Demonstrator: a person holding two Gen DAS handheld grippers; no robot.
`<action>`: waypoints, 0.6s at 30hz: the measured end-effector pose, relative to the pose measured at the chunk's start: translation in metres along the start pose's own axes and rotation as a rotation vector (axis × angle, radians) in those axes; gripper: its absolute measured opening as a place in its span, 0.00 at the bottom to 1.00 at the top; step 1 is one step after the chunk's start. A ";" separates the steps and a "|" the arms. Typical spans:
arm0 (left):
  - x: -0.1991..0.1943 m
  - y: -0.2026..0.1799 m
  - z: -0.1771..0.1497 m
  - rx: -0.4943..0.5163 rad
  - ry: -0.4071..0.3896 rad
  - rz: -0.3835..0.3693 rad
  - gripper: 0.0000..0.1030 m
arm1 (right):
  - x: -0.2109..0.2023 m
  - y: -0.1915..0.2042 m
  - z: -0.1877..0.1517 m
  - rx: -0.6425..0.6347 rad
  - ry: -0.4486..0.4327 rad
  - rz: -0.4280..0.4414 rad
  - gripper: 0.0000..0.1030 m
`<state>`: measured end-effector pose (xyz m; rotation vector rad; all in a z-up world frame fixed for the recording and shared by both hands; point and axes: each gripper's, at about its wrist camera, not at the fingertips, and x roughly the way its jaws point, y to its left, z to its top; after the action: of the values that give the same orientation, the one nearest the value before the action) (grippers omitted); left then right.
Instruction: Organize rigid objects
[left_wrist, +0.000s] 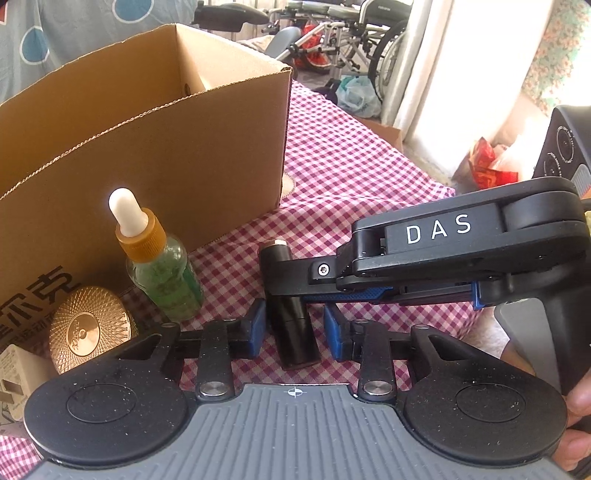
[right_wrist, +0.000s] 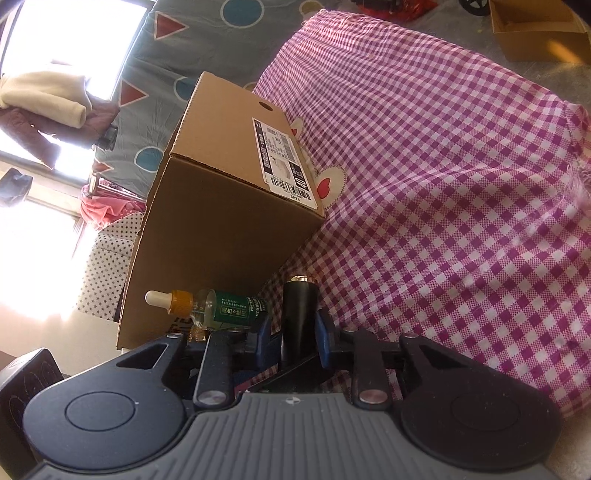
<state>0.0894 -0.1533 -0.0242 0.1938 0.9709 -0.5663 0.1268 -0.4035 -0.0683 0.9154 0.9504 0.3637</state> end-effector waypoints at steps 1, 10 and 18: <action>0.000 0.000 -0.001 -0.002 -0.008 0.000 0.32 | 0.000 0.000 -0.001 -0.001 -0.001 0.001 0.28; 0.003 -0.002 0.001 -0.003 -0.015 0.014 0.36 | 0.007 0.008 0.000 -0.059 -0.006 -0.009 0.27; -0.006 -0.002 -0.006 -0.028 -0.048 -0.009 0.34 | 0.004 0.005 -0.005 -0.029 -0.024 0.004 0.28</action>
<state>0.0820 -0.1503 -0.0226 0.1500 0.9326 -0.5626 0.1254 -0.3959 -0.0674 0.8935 0.9196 0.3684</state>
